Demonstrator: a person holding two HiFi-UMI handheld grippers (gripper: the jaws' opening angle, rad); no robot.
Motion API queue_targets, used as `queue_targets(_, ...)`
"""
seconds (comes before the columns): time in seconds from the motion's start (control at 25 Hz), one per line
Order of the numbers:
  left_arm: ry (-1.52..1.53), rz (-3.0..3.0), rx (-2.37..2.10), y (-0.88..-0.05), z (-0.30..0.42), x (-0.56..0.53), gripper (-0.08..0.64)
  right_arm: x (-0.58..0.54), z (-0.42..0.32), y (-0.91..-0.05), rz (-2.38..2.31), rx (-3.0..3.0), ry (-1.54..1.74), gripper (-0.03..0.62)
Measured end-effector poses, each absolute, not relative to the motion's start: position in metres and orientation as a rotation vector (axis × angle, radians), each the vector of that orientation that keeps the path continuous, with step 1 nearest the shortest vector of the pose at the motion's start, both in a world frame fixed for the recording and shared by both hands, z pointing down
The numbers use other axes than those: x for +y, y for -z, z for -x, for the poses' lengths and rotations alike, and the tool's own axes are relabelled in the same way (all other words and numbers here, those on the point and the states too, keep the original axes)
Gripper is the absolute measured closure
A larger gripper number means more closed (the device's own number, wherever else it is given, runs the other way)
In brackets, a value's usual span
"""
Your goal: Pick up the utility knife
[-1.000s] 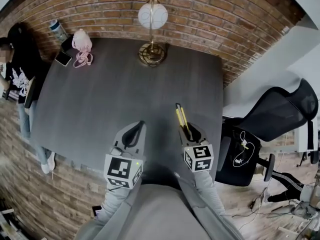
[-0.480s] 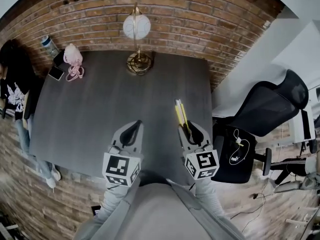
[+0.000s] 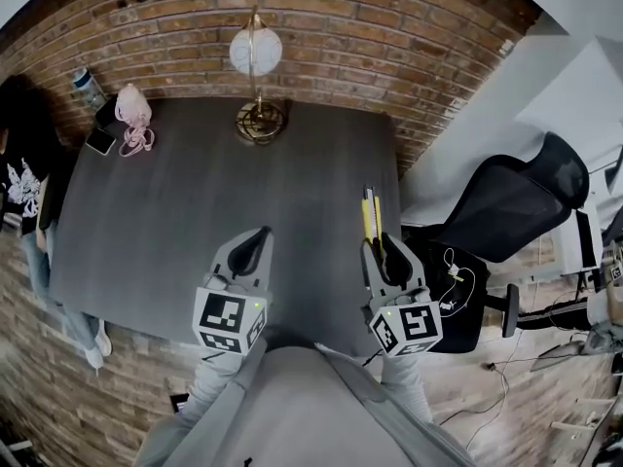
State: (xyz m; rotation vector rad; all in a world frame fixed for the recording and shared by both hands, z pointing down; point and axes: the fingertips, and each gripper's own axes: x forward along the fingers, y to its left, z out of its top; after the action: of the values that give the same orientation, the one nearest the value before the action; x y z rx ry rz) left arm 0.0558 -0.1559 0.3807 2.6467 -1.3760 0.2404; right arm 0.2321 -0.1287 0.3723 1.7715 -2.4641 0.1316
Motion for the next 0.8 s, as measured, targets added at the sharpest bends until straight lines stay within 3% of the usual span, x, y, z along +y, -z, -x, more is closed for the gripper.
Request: queue_targets(0.8,-0.236,-2.633,-1.393,-0.381,-0.058,-0.146,0.541,-0.108,-0.240,-0.364,-1.791,-2.508,-0.128,0.462)
